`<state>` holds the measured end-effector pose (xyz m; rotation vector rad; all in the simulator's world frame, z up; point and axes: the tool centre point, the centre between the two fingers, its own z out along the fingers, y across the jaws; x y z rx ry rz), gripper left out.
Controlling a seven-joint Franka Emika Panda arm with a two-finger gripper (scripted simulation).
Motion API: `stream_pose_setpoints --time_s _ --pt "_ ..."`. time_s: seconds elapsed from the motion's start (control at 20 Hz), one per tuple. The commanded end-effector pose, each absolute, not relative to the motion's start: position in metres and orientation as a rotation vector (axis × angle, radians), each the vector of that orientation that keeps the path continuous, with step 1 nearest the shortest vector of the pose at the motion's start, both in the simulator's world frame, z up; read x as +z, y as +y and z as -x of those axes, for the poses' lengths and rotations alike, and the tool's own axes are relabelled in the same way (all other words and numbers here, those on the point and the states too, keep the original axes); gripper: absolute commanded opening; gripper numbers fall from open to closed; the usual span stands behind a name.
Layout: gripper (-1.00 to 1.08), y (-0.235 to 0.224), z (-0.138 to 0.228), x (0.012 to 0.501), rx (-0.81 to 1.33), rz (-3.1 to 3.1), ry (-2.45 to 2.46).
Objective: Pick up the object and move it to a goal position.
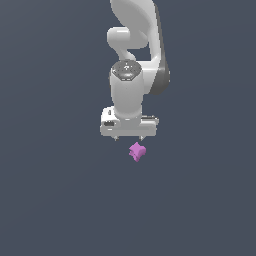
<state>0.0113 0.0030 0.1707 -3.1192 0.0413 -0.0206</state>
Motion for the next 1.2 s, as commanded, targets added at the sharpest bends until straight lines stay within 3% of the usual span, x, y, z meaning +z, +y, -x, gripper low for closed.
stream_pose_setpoints --time_s 0.0,1.15 --pt "1.0 0.003 -0.011 0.171 -0.021 3.119 0.041" --pt "1.0 0.02 -0.013 0.17 -0.019 3.103 -0.026"
